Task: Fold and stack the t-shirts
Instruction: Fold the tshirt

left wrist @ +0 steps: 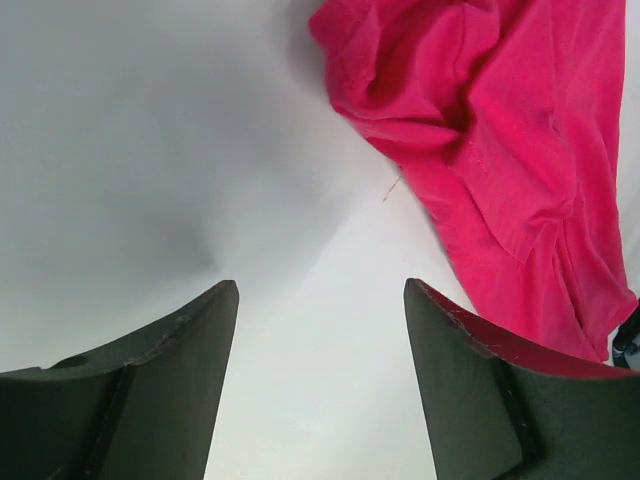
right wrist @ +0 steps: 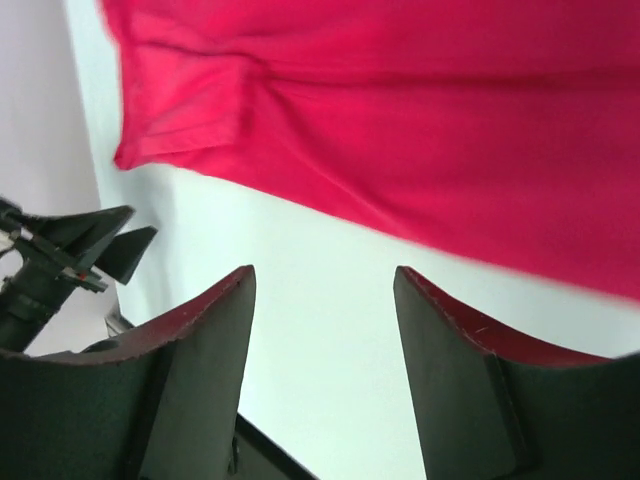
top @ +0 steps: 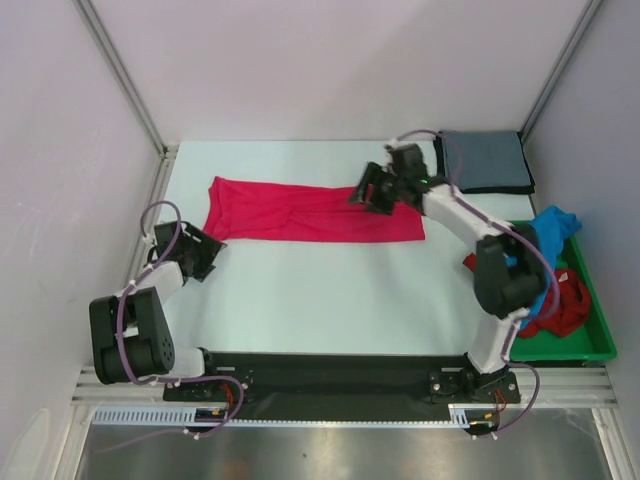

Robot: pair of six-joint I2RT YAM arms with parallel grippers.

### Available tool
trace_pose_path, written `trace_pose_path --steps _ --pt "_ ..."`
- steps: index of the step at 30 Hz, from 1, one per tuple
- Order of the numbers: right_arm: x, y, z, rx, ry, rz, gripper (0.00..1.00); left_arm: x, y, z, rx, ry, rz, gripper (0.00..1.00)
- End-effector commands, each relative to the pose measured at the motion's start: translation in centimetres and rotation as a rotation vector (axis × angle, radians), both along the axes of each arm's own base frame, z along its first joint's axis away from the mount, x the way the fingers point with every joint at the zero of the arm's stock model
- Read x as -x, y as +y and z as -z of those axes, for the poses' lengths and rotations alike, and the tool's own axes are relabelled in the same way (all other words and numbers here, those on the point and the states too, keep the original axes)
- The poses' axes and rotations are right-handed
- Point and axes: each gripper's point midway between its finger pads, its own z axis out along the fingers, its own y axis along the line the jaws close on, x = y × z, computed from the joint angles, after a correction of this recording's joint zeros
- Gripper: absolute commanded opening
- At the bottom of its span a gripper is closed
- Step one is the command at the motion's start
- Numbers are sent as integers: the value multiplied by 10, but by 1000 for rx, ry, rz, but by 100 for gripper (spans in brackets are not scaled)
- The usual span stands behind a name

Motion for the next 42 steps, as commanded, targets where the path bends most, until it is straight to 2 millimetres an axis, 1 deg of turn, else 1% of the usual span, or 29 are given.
trace_pose_path --steps 1,2,3,4,6,7,8,9,10,11,12,13,14,15,16,17,21,24,26,27,28,31,32,34,37,38,39,40,42 --pt "19 -57 24 16 48 189 63 -34 8 -36 16 -178 -79 74" --pt "24 -66 26 10 45 216 63 -36 11 -36 7 -179 -83 74" --pt "25 -85 32 9 52 265 63 -39 13 -34 -2 -170 -83 74" --pt "36 -95 39 -5 66 300 63 -41 16 -32 -14 -162 -94 74" --pt "39 -118 48 -13 74 356 64 -44 20 -30 -22 -159 -110 74" --pt "38 -125 49 -19 61 375 63 -45 22 -23 -22 -142 -117 74" --pt "46 -133 59 -9 78 389 64 -47 24 -20 -20 -135 -129 74" --pt "45 -142 62 -14 85 410 64 -48 25 -17 -7 -129 -141 73" --pt "44 -147 65 -18 83 422 64 -48 25 -5 8 -101 -148 73" --pt "48 -153 74 -18 106 440 64 -51 24 -3 29 -104 -148 72" --pt "49 -157 78 -23 117 449 64 -54 24 -3 35 -105 -152 71" --pt "46 -165 80 -29 114 469 64 -55 25 5 44 -86 -155 70" --pt "46 -170 89 -28 134 477 64 -57 27 5 43 -88 -160 69" --pt "45 -172 92 -36 144 482 64 -58 29 6 39 -83 -169 68" --pt "43 -180 95 -43 155 503 64 -58 29 6 37 -87 -175 66" --pt "43 -181 99 -50 172 506 64 -62 31 2 37 -110 -183 65" --pt "33 -193 107 -69 161 551 65 -65 34 3 29 -127 -192 64" --pt "29 -196 112 -69 164 560 65 -68 37 9 23 -113 -192 62" --pt "27 -195 117 -68 178 559 63 -71 38 10 25 -116 -185 57" --pt "26 -195 119 -68 180 564 63 -72 38 15 30 -109 -181 55" --pt "26 -195 122 -68 188 565 62 -74 38 15 33 -114 -176 50" --pt "27 -196 129 -60 200 580 59 -78 40 19 35 -117 -179 47" --pt "27 -196 131 -58 200 584 55 -78 42 20 35 -119 -182 47" --pt "26 -197 133 -55 196 593 50 -81 43 22 36 -124 -183 42" --pt "25 -200 141 -42 204 611 43 -88 46 20 37 -143 -175 38" --pt "26 -200 144 -41 212 612 35 -90 46 19 42 -150 -174 36" --pt "27 -200 146 -37 217 610 28 -92 47 17 44 -159 -174 32" --pt "29 -199 148 -33 222 607 13 -94 49 20 44 -156 -178 30" --pt "37 -197 152 -27 233 600 0 -102 52 15 41 -172 -176 25"
